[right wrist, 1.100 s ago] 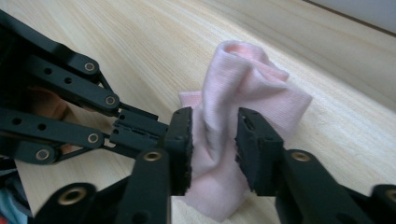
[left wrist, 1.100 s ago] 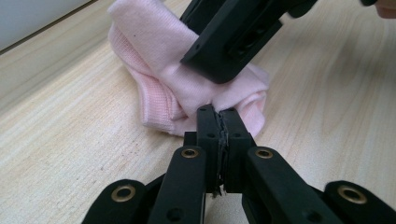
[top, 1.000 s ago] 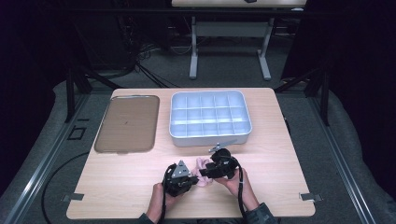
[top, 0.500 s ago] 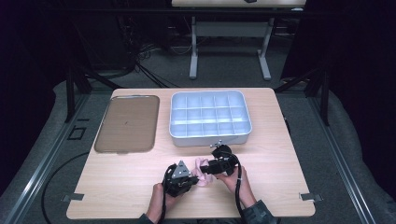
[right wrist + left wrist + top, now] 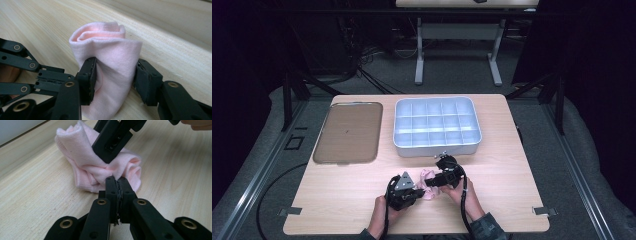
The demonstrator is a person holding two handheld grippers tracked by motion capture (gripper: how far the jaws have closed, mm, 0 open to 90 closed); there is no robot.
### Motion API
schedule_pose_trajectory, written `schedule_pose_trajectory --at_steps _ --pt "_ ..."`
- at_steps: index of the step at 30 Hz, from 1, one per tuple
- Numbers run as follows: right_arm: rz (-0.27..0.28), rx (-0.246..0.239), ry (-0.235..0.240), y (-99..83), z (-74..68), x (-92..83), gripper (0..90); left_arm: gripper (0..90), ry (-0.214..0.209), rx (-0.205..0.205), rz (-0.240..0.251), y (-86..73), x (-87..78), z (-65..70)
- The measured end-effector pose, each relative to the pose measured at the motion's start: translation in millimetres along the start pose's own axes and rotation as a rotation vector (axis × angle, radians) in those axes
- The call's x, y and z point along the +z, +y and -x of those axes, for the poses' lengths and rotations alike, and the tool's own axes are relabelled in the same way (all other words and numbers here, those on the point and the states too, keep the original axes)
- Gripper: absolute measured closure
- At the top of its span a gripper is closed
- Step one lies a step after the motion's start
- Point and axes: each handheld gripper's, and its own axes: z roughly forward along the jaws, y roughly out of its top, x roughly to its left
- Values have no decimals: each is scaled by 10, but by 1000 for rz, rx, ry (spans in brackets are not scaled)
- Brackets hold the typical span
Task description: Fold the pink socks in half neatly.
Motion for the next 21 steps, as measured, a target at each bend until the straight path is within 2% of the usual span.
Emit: schedule_pose_trajectory --at_steps 3,6,8,13,15,18,21 --pt "22 26 44 -22 35 16 597 881 11 10 -3 2 -2 3" --pt "30 27 55 -38 46 19 630 844 4 12 0 1 -5 -3" --pt "38 34 68 -50 61 21 643 737 15 8 -1 -1 -19 -16" --pt "28 19 65 -38 54 18 667 599 36 -5 4 -7 -132 -62" --pt "23 12 63 -32 55 16 679 518 57 -15 14 -14 -201 -87" --pt "24 5 60 -34 48 12 697 381 86 -38 27 -55 -306 -151" --pt "25 2 64 -39 51 8 715 300 127 -90 29 -153 -428 -257"
